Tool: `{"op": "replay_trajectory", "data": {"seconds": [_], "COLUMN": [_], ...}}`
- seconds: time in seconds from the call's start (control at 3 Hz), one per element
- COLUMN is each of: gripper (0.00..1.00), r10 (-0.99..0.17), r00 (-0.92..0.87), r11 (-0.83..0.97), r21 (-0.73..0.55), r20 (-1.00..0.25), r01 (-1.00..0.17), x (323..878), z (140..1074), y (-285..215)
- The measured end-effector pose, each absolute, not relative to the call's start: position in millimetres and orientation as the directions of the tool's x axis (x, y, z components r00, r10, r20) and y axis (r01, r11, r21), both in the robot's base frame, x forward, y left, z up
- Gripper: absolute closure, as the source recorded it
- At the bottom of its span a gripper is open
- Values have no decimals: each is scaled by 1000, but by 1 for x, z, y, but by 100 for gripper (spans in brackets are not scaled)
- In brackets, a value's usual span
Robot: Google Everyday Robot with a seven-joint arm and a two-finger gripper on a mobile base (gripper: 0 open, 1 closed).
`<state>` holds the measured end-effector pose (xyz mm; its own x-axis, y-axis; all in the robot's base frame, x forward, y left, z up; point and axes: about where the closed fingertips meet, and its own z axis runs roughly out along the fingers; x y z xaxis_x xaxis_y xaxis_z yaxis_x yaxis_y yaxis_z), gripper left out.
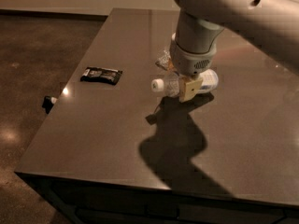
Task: Knock blue plastic bottle over
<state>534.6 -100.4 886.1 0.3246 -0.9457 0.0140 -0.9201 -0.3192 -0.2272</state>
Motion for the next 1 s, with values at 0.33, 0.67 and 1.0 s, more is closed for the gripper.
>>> {"op": "replay_trajectory", "data": {"seconds": [0.33,0.67,1.0], "gripper": [59,27,4], "r10": [-945,-947,-946], "r00": [322,313,314], "r11": [-328,-321,-322], "r21": [-191,-146,-152], "r20": [63,78,77], "r01": [-925,-936,-934], "x": [534,533,533], "z": [872,863,863], "y": [-104,-107,-106]}}
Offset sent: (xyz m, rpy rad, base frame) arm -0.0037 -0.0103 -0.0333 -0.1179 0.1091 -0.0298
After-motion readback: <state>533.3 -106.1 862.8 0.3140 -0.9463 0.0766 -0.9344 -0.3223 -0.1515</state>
